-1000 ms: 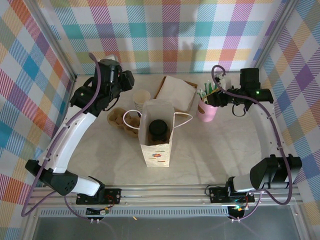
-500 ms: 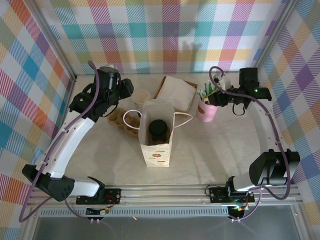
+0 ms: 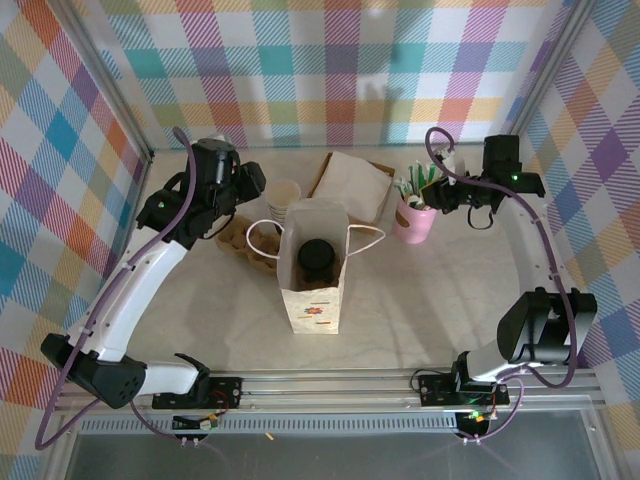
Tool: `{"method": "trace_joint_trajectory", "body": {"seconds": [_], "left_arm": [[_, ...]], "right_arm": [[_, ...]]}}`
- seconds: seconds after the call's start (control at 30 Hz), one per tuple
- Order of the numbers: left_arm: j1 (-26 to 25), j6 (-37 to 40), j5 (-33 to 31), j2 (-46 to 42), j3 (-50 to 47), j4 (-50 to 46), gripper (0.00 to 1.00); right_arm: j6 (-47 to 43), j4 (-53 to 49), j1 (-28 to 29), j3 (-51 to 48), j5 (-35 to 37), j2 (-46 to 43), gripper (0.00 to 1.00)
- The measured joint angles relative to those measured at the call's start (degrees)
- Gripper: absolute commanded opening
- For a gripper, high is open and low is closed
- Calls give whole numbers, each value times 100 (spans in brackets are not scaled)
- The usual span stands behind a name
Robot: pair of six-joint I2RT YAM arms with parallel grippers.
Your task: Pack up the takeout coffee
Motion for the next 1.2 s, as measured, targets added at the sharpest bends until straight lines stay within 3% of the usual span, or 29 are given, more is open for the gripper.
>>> {"method": "trace_joint_trajectory", "body": {"seconds": [0.07,0.5,1.2], "left_arm": [[0,-13,0,-20,0,2,44],[0,-15,-2,-59,0,2,44],[0,31,4,-48,15,109,43]], "right_arm": [[-11,-2,0,0,-42,44,0],[177,50,0,195,260,-155,0],[1834,-901,0,2551,487,-249,0]]}}
